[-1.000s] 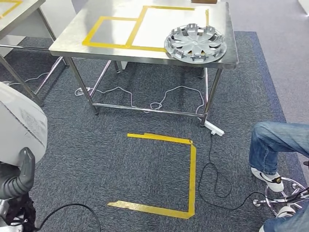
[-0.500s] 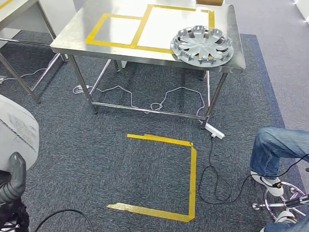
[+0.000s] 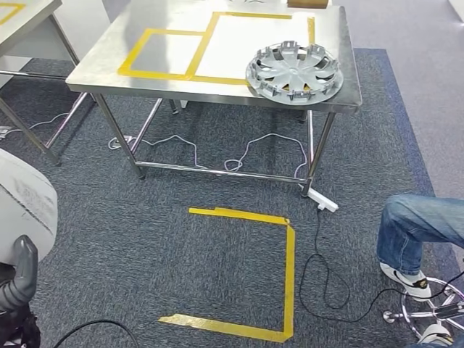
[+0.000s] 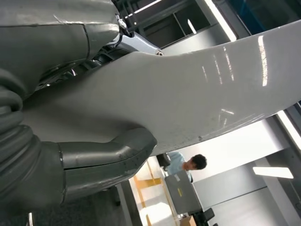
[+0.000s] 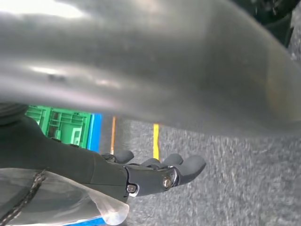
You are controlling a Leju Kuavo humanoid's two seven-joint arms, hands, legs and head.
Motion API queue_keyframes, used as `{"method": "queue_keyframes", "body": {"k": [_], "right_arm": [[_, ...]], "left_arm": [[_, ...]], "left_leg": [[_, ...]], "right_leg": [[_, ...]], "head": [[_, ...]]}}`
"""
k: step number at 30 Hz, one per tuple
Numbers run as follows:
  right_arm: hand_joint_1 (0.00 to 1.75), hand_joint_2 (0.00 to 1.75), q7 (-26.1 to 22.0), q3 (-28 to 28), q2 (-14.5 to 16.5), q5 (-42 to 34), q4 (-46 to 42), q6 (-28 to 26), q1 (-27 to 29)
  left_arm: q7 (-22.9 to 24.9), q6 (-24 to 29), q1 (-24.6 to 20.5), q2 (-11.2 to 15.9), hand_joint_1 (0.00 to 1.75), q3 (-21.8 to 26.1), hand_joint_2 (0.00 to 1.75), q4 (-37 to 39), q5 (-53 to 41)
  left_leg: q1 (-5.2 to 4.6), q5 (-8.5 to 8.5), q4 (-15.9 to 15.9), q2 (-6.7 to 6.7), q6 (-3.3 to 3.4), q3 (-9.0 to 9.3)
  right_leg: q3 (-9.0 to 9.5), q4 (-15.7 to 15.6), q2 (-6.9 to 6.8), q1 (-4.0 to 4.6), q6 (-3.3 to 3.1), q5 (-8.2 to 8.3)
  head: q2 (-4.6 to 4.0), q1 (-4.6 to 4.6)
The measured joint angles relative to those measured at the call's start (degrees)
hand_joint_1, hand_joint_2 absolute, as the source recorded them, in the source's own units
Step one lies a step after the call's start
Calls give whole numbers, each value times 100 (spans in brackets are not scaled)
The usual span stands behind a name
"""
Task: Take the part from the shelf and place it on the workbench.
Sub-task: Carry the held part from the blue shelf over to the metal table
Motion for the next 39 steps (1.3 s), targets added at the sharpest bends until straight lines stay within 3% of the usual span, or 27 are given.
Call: {"method": "queue_keyframes", "body": {"k": [1,2,3,5,6,7,10,12,15,16,17,18,20,22,24,27,28,31,32,33,35,36,37,39], "right_arm": [[0,0,-4,-1,2,1,0,0,2],[0,0,-3,-1,4,2,0,0,5],[0,0,0,-1,9,2,0,0,6],[0,0,7,0,25,3,0,-1,5],[0,0,10,0,32,3,0,-1,4],[0,0,7,0,36,4,0,-1,0],[0,0,-3,1,37,5,0,0,-11],[0,0,4,1,36,4,0,1,-17],[0,0,4,1,36,-8,1,2,-10],[0,0,8,0,36,-23,1,2,-1],[0,0,13,-2,36,-42,2,2,7],[0,0,21,-4,34,-66,2,2,13],[0,0,29,-6,28,-104,2,1,13],[0,0,18,-6,23,-131,1,-3,-1],[0,0,-2,-6,21,-145,1,-6,-8],[0,0,9,-8,20,-158,0,-8,9],[0,0,14,-9,20,-161,0,-5,12],[0,0,3,-9,20,-167,0,4,11],[0,0,1,-9,20,-168,0,4,13],[0,0,1,-9,20,-170,0,6,15],[0,0,8,-10,20,-174,0,9,18],[0,0,11,-10,20,-177,0,12,16],[0,0,13,-10,20,-179,0,13,14],[0,0,4,-10,20,-181,0,13,5]], "left_arm": [[0,0,11,-1,175,3,175,0,-2],[0,0,19,-1,175,6,175,0,-3],[0,0,22,-1,175,9,175,0,-4],[0,0,24,-1,175,16,175,1,-4],[-1,0,25,-1,175,18,175,0,-4],[-1,-1,27,-2,175,21,175,-1,-5],[-2,-1,45,-6,175,37,175,-5,-8],[-5,-11,50,-20,175,48,175,-11,-10],[-8,-69,48,-44,175,58,175,-15,-22],[-8,-94,45,-54,175,61,175,-15,-34],[-8,-114,32,-64,175,60,175,-13,-54],[-2,-128,5,-72,175,54,175,-7,-84],[17,-129,-82,-80,175,22,175,11,-154],[42,-102,-168,-80,175,-22,175,30,-198],[61,-77,-222,-80,175,-55,175,44,-220],[69,-61,-267,-85,175,-91,175,51,-236],[71,-58,-277,-86,175,-99,175,54,-236],[75,-57,-299,-86,175,-140,175,79,-238],[77,-57,-303,-86,175,-158,175,92,-238],[78,-57,-310,-86,175,-173,175,103,-238],[79,-57,-327,-85,175,-196,175,114,-239],[79,-57,-336,-85,175,-202,175,117,-239],[80,-56,-348,-85,175,-208,175,121,-240],[86,-54,-369,-86,175,-218,175,132,-242]], "left_leg": [[2,-9,228,0,-8,-158],[3,103,259,0,-8,-230],[3,322,69,0,0,-197],[-6,828,-670,0,43,51],[-16,946,-990,0,72,167],[-27,989,-1186,0,102,233],[-32,937,-1292,-6,190,258],[-7,931,-1344,-5,253,306],[-5,882,-1365,5,325,361],[-9,859,-1365,5,337,381],[-11,832,-1365,1,340,412],[-12,800,-1365,-5,337,456],[-12,727,-1367,-14,313,562],[-29,660,-1363,-15,256,624],[-40,627,-1377,-8,194,645],[-32,521,-1250,3,101,631],[-25,406,-1007,5,66,520],[1,43,79,6,-2,-93],[4,73,234,6,-8,-217],[4,228,165,6,-4,-236],[1,728,-488,7,32,-27],[-10,898,-839,7,59,109],[-20,972,-1100,8,93,214],[-41,913,-1280,7,162,281]], "right_leg": [[33,0,2,1,-2,-26],[74,1,5,1,3,-55],[123,1,9,0,12,-86],[201,2,15,10,48,-161],[222,8,17,20,76,-195],[221,10,16,30,106,-216],[220,-15,1,33,198,-238],[132,170,-1,33,254,-350],[-518,1270,1,26,305,-727],[-745,1583,1,23,313,-764],[-862,1666,1,23,314,-672],[-861,1517,1,23,307,-469],[-596,786,-2,28,271,29],[-306,209,-4,47,217,203],[-212,81,5,65,163,138],[-146,16,13,27,76,120],[-108,-8,12,12,47,107],[-12,-16,11,10,6,19],[31,-16,14,11,9,-15],[82,-16,18,10,16,-51],[179,-19,26,9,43,-130],[216,-17,30,19,68,-174],[228,-18,32,29,97,-210],[280,-12,28,46,168,-230]], "head": [[0,0],[0,-1],[0,-2],[-1,-2],[-1,-3],[-1,1],[-1,5],[0,20],[0,36],[0,34],[0,37],[0,38],[-1,37],[-1,36],[0,29],[0,7],[0,-4],[0,-20],[0,-20],[0,-20],[0,-19],[0,-18],[0,-19],[0,-15]]}}
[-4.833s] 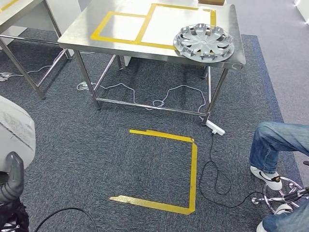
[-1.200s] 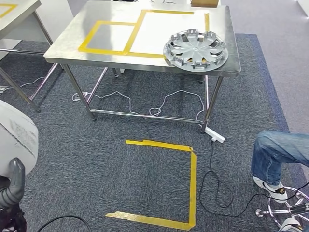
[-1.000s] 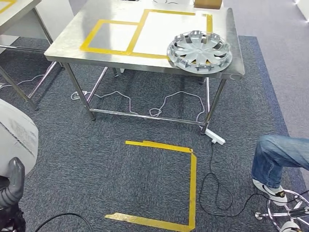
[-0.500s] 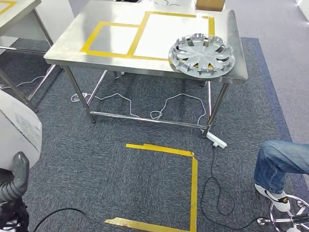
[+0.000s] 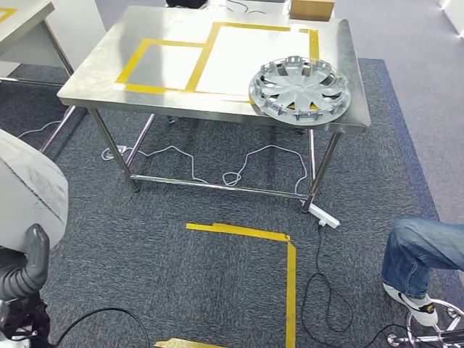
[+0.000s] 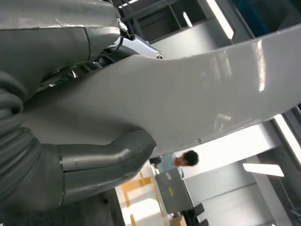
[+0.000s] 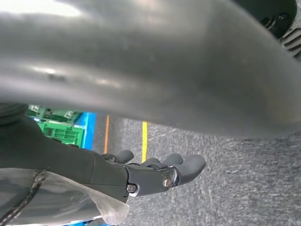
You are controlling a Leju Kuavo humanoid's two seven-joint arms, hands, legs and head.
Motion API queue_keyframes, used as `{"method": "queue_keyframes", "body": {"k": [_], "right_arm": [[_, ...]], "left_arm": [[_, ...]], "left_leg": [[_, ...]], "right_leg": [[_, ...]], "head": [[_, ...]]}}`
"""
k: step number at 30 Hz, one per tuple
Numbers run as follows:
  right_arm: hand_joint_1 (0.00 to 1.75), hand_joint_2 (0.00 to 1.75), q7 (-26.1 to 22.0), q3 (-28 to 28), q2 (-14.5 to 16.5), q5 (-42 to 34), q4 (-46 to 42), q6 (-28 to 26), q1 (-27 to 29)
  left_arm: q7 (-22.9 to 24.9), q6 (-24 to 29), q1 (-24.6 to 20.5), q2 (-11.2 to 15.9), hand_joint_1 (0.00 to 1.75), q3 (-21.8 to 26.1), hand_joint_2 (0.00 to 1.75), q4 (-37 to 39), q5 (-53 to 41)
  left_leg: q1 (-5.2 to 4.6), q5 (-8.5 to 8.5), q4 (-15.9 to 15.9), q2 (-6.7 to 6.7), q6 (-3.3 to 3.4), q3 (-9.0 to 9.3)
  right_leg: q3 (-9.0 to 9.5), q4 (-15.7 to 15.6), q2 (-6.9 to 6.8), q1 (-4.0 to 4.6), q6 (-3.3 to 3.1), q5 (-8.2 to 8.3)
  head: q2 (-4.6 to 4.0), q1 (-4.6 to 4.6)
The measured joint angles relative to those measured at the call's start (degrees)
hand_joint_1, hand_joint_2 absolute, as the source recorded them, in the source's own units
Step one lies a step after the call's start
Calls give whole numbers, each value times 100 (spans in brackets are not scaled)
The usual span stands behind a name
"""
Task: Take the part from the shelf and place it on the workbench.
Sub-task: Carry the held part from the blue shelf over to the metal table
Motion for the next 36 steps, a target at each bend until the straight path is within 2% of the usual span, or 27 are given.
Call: {"method": "queue_keyframes", "body": {"k": [2,4,7,8,9,10,11,12,14,16,18,19,20,22,23,24,25,26,28,30,31,34,36], "right_arm": [[0,0,-5,0,-3,0,0,-1,-5],[0,0,0,0,-8,1,0,-3,-10],[0,0,-10,0,-9,5,0,-8,-6],[0,0,1,0,-9,8,0,-9,6],[0,0,23,0,-9,13,0,-9,17],[0,0,45,0,-9,17,0,-9,26],[0,0,63,0,-10,20,0,-9,31],[0,0,69,0,-14,23,0,-8,32],[0,0,55,0,-20,32,0,-8,23],[0,0,56,0,-22,43,0,-10,20],[0,0,91,-1,-22,49,0,-10,21],[0,0,106,-2,-23,50,0,-11,14],[0,0,97,-2,-24,50,0,-11,6],[0,0,63,-1,-26,50,0,-11,1],[0,0,47,-1,-26,51,0,-9,5],[0,0,45,-1,-25,54,0,-7,9],[0,0,51,-2,-25,56,0,-5,13],[0,0,56,-2,-24,60,0,-3,14],[0,0,64,-2,-22,64,1,2,13],[0,0,46,-2,-19,67,2,8,5],[0,0,30,-2,-18,68,2,10,-2],[0,0,15,-2,-20,70,2,10,-11],[0,0,38,-2,-22,70,2,11,-19]], "left_arm": [[7,2,-18,2,175,-10,175,7,-2],[11,2,-50,5,175,-22,175,11,-3],[35,21,-82,13,175,-61,175,20,-3],[45,31,-82,15,175,-76,175,26,-3],[52,39,-82,19,175,-90,175,32,-2],[57,46,-83,23,175,-102,175,38,-2],[59,51,-88,27,175,-111,175,43,-1],[60,53,-94,33,175,-118,175,48,-1],[72,53,-118,51,175,-128,175,62,-1],[92,52,-147,79,175,-143,175,84,-1],[105,52,-189,108,175,-155,175,102,-1],[107,52,-213,121,175,-161,175,108,-2],[109,52,-234,135,175,-168,175,116,-2],[110,52,-257,160,175,-186,175,138,-4],[112,52,-261,171,175,-197,175,151,-7],[116,51,-265,180,175,-209,175,162,-13],[123,49,-271,189,175,-222,175,171,-22],[130,45,-277,197,175,-234,175,176,-33],[142,37,-299,213,175,-256,175,181,-51],[151,34,-327,225,175,-273,175,190,-60],[155,34,-339,230,175,-278,175,194,-62],[164,33,-371,237,175,-301,175,196,-62],[165,32,-394,238,175,-324,175,197,-62]], "left_leg": [[15,-30,-46,-9,81,52],[36,-56,-73,-13,153,134],[31,-128,-81,-11,197,189],[27,-162,-81,-13,198,219],[25,-200,-81,-18,196,265],[24,-246,-81,-21,188,328],[23,-299,-81,-24,175,399],[20,-350,-80,-23,156,464],[16,-440,-93,-20,91,537],[10,-467,-74,-19,20,602],[7,-454,124,-13,-33,601],[11,-459,339,-11,-57,501],[20,-515,660,-7,-84,312],[37,-806,1293,-6,-128,-140],[42,-961,1468,-5,-139,-317],[42,-1014,1475,-6,-138,-412],[41,-950,1354,-6,-130,-438],[39,-815,1172,-6,-119,-423],[27,-297,614,-4,-74,-334],[-1,25,185,-1,-14,-281],[-11,80,87,-6,20,-276],[9,88,0,-25,116,-156],[28,61,-27,-21,173,-63]], "right_leg": [[31,44,-13,-3,65,-15],[-136,364,-16,-8,114,-154],[-841,1389,-16,-13,143,-500],[-1031,1572,-16,-13,143,-518],[-1119,1552,-16,-12,141,-424],[-1098,1324,-16,-11,132,-211],[-1004,955,-18,-9,114,77],[-905,616,-21,1,93,277],[-753,208,-33,31,28,371],[-673,156,-36,42,-49,312],[-541,111,-34,9,-110,369],[-467,95,-32,-10,-131,358],[-425,83,-31,-21,-149,336],[-358,79,-17,-24,-170,264],[-312,79,-9,-24,-170,219],[-258,79,-1,-23,-167,174],[-200,79,5,-23,-163,130],[-147,79,10,-22,-158,93],[-72,77,13,-20,-138,20],[-39,72,24,-7,-79,-63],[-20,85,28,-1,-36,-79],[18,186,22,3,80,-78],[-225,616,19,-3,120,-208]], "head": [[0,10],[-1,40],[-2,75],[-2,73],[-2,76],[-2,76],[-2,77],[-2,76],[-2,71],[-2,69],[-2,62],[-2,51],[-1,43],[-2,34],[-2,35],[-2,35],[-2,34],[-2,34],[-2,34],[-2,37],[-2,34],[-1,38],[-2,63]]}}
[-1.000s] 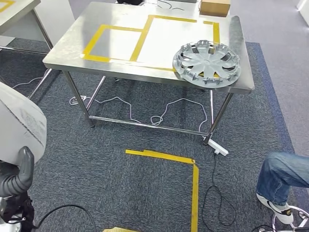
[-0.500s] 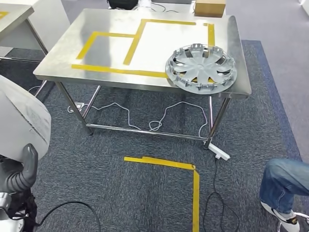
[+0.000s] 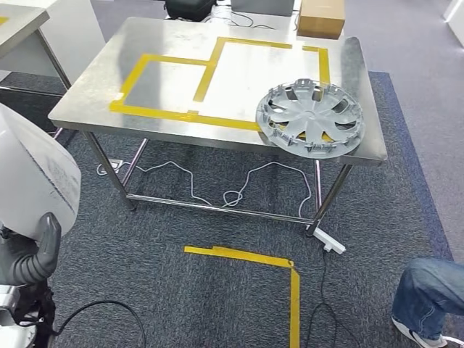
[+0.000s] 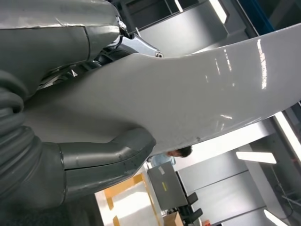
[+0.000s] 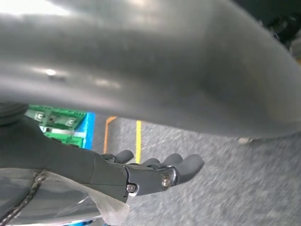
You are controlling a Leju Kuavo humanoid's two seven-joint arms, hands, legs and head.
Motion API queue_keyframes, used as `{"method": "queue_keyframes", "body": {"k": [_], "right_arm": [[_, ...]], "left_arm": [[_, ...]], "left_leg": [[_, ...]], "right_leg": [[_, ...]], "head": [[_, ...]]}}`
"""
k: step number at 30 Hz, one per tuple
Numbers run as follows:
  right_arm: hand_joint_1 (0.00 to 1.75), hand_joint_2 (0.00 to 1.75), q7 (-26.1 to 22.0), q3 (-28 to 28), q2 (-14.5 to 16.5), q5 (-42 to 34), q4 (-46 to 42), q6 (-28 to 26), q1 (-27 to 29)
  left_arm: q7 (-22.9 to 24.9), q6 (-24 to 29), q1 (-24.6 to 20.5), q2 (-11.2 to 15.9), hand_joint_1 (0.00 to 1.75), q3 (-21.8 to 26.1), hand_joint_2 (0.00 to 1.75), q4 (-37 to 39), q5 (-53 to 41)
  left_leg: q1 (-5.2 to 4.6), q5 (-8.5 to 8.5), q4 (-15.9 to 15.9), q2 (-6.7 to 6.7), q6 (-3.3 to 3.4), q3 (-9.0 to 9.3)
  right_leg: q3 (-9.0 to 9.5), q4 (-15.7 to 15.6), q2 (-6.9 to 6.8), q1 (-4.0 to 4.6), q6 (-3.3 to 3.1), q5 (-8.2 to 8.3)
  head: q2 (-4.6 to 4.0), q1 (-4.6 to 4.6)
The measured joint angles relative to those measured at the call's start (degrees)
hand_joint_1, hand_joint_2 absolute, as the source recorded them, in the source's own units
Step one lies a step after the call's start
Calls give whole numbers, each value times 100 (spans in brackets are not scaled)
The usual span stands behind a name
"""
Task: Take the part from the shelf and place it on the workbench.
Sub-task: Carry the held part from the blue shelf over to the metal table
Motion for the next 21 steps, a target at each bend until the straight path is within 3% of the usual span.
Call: {"method": "queue_keyframes", "body": {"k": [3,4,5,7,8,9,11,14,16,18,19,20,21], "right_arm": [[0,0,12,0,1,0,1,1,3],[0,0,21,0,2,0,2,1,13],[0,0,31,-1,2,0,2,0,23],[0,0,39,-1,2,0,1,-2,30],[0,0,36,-1,0,1,1,-2,29],[0,0,28,0,-2,1,0,-1,24],[0,0,14,0,-4,2,1,2,24],[0,0,67,-1,-1,4,1,15,28],[0,0,68,-1,-1,9,0,25,9],[0,0,48,-1,-2,11,0,30,5],[0,0,46,-1,-2,13,0,32,12],[0,0,49,-2,-2,17,0,33,19],[0,0,60,-1,-1,22,1,34,24]], "left_arm": [[0,0,-11,1,175,-31,175,3,-1],[0,0,-10,2,175,-37,175,4,-2],[0,0,-10,2,175,-39,175,5,-2],[0,-2,-12,2,175,-44,175,6,-2],[1,-6,-19,3,175,-50,175,9,-3],[4,-10,-29,4,175,-59,175,13,-8],[21,-20,-55,7,175,-83,175,23,-30],[47,-33,-117,20,175,-111,175,37,-63],[65,-42,-177,35,175,-131,175,49,-78],[87,-46,-210,52,175,-161,175,74,-93],[103,-46,-217,59,175,-178,175,93,-101],[118,-45,-227,66,175,-194,175,111,-108],[132,-42,-242,73,175,-208,175,128,-114]], "left_leg": [[-6,-87,-2,-4,42,55],[-10,-121,-2,-11,42,86],[-13,-158,-2,-17,38,131],[-17,-242,-4,-21,17,237],[-22,-283,0,-19,-2,284],[-27,-321,2,-19,-31,310],[-38,-346,40,-19,-101,364],[-39,-418,267,-11,-193,371],[-14,-647,771,-2,-261,120],[18,-906,1349,-1,-324,-266],[29,-934,1473,0,-343,-395],[38,-843,1427,1,-350,-447],[46,-622,1190,3,-347,-415]], "right_leg": [[-676,962,-3,-8,53,-390],[-809,1050,-3,-7,63,-398],[-839,931,-3,-5,62,-263],[-656,240,-6,7,11,273],[-548,-101,-13,22,-24,418],[-459,-328,-22,38,-71,455],[-375,-471,-36,62,-171,389],[-171,-552,-38,18,-277,462],[-65,-572,-40,-1,-313,434],[-11,-571,-33,-3,-327,380],[24,-570,-28,-5,-322,345],[70,-570,-24,-8,-314,308],[128,-569,-21,-12,-301,266]], "head": [[-1,19],[-1,20],[-1,22],[-1,22],[-1,21],[-1,20],[-1,19],[-1,3],[-1,-26],[-1,-38],[-1,-39],[-1,-39],[-1,-39]]}}
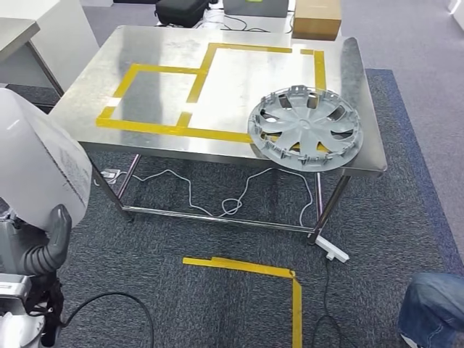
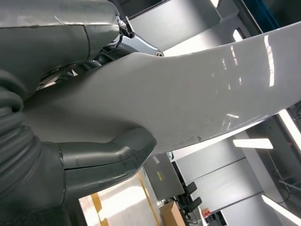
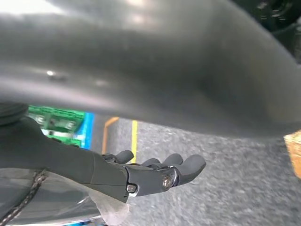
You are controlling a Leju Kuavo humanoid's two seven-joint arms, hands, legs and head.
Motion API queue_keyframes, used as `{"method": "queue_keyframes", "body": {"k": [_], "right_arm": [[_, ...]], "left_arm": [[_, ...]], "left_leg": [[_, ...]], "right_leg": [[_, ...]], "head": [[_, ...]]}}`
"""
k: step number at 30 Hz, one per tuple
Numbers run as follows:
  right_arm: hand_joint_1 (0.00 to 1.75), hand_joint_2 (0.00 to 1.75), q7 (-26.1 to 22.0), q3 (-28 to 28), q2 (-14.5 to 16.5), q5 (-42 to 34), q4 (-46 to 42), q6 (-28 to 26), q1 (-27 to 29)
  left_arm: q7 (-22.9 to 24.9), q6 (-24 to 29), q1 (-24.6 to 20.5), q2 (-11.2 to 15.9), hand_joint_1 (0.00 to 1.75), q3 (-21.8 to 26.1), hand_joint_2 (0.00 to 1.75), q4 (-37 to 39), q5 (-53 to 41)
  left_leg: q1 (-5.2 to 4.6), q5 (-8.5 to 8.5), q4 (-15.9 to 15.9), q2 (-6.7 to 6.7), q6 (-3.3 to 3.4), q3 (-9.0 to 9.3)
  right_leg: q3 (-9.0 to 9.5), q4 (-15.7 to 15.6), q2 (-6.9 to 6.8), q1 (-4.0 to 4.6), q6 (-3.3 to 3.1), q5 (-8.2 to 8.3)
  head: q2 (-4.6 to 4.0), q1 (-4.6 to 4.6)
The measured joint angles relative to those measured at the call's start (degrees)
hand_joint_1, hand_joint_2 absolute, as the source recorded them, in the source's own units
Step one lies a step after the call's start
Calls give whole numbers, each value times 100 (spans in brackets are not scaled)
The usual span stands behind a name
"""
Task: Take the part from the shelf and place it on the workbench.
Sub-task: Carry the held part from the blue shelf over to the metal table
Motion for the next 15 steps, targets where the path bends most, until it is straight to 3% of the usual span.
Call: {"method": "queue_keyframes", "body": {"k": [1,3,8,10,12,13,14,15], "right_arm": [[0,0,11,0,1,7,1,2,2],[0,0,19,1,1,20,1,1,-6],[0,0,-27,4,-3,49,-1,-34,-35],[0,0,-29,8,-10,82,-1,-72,-41],[0,0,-39,13,-14,125,-1,-105,-39],[0,0,-41,14,-16,139,-1,-118,-33],[0,0,-38,14,-20,151,-1,-125,-25],[0,0,-33,14,-26,156,-1,-130,-18]], "left_arm": [[11,4,-16,8,175,-13,175,13,-4],[30,24,-49,26,175,-36,175,44,-7],[92,76,-119,54,175,-104,175,99,-7],[111,76,-167,64,175,-150,175,115,-7],[120,75,-206,69,175,-188,175,143,-7],[123,74,-215,70,175,-203,175,161,-7],[125,74,-220,72,175,-218,175,178,-7],[128,74,-225,73,175,-230,175,192,-7]], "left_leg": [[7,287,-346,4,8,76],[-11,602,-890,13,43,193],[-19,600,-1124,1,226,288],[-2,570,-1151,3,290,353],[-8,512,-1151,6,325,399],[-13,479,-1150,3,329,434],[-16,439,-1149,-2,329,481],[-18,394,-1149,-8,323,545]], "right_leg": [[51,-1,2,-4,18,-46],[129,0,6,-3,80,-127],[115,27,-14,7,254,-311],[-146,549,-16,0,296,-575],[-662,1364,-16,-2,315,-876],[-868,1623,-15,-3,315,-893],[-980,1677,-15,-2,310,-777],[-968,1482,-15,-1,298,-531]], "head": [[0,0],[0,-4],[0,-10],[0,-3],[0,-2],[0,-4],[0,-2],[0,-2]]}}
